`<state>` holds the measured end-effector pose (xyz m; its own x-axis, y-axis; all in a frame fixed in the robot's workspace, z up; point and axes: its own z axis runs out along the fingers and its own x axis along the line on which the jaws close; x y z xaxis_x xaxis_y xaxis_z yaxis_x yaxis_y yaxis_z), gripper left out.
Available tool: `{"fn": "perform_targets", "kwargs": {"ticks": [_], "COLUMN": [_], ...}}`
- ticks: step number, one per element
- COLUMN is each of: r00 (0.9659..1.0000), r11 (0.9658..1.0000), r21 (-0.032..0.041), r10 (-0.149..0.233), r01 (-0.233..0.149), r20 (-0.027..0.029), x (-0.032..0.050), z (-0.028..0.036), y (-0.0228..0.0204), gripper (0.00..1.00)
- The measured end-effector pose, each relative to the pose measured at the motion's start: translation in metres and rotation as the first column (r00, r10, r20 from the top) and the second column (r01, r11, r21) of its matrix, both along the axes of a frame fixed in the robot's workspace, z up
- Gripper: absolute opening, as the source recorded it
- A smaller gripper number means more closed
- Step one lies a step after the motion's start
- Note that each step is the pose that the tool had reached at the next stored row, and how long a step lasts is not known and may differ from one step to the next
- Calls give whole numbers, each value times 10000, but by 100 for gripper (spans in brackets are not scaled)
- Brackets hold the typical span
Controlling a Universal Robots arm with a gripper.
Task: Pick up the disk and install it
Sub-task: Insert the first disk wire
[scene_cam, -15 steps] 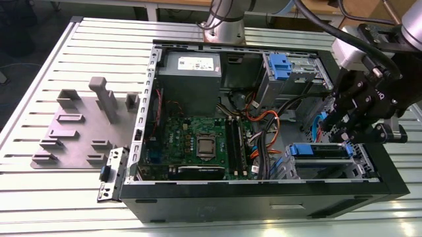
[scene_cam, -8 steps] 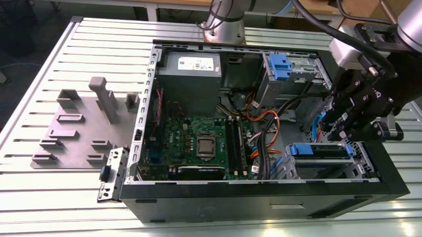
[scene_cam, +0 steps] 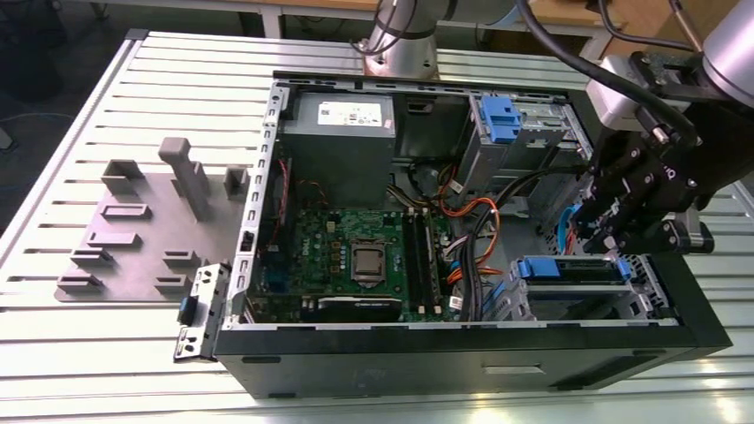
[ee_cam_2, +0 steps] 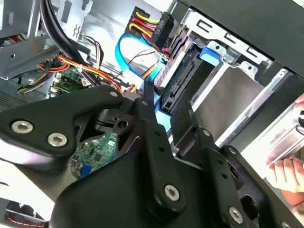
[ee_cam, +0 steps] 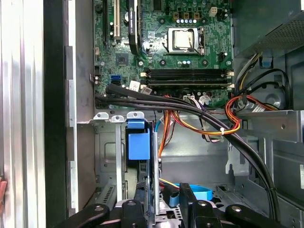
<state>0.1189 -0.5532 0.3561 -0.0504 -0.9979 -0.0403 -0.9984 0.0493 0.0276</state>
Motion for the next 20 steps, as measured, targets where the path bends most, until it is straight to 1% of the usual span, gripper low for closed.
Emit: {"fn": "perform_targets", "kwargs": {"ticks": [2, 10, 14, 20], "r00": [10000, 10000, 10000, 10000], "r11": [10000, 10000, 10000, 10000], "r21": [-3, -2, -2, -2], "r10": [-10, -15, -18, -22], "r01": [10, 15, 18, 22], "r20": [0, 0, 0, -1], "x": [2, 3, 3, 3], "z": [-17, -18, -18, -18], "y": [0, 0, 0, 0], "gripper": [42, 40, 16, 16]}}
